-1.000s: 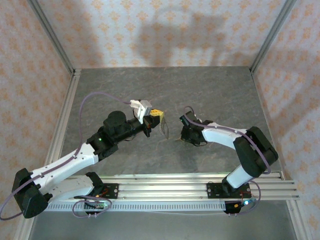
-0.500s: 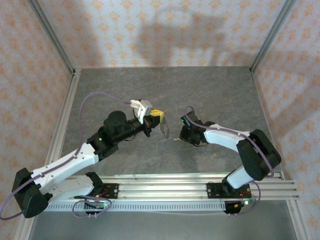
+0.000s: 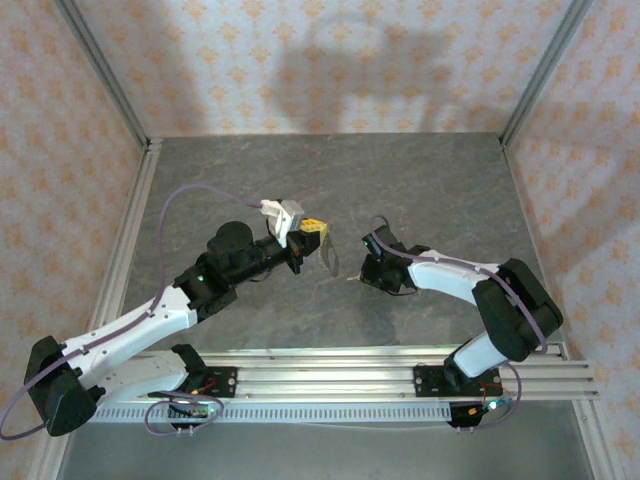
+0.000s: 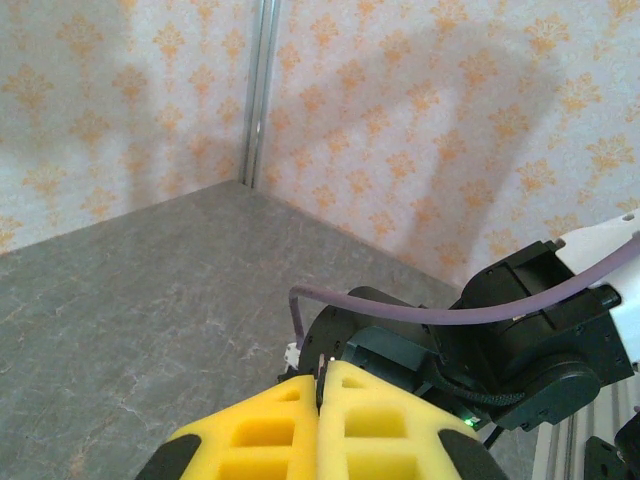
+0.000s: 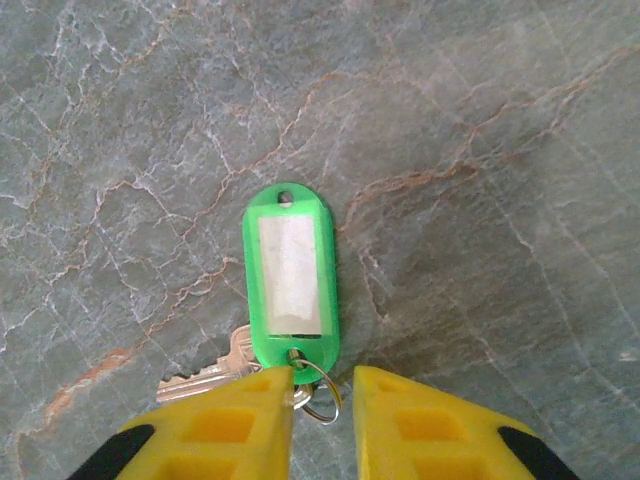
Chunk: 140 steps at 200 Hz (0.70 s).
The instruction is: Put the keys on the keyring
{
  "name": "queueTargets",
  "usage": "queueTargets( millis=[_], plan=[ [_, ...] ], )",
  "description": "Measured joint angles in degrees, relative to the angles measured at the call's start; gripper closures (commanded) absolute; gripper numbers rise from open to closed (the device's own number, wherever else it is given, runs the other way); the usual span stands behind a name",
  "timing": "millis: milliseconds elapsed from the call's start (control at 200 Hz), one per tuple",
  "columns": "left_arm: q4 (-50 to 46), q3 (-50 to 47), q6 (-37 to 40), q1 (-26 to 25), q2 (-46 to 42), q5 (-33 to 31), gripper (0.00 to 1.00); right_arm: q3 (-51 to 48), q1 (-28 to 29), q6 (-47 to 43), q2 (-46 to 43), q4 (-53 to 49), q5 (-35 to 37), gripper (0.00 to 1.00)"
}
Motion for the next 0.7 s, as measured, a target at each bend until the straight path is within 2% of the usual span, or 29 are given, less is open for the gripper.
queueTargets(
  millis=[295,510,601,701],
  plan=[
    [0.02,0.00,-0.26,0.00,0.00,0.00,1.00,0.00,0.00,-0.07,0.02,0.70,-0.26,0.89],
    [0.02,0.00,-0.35,0.00,0.00,0.00,1.00,0.00,0.00,-0.07,0.02,1.09,-0.28,0.98],
    [0.02,0.00,-0.35,0.00,0.00,0.00,1.00,0.00,0.00,-0.09,0.00,1.18,-0.28,0.96],
    [0.02,0.00,-0.35,0.00,0.00,0.00,1.00,-0.02,0.00,-0.07,0.00,1.60,-0.28,0.87]
  ],
)
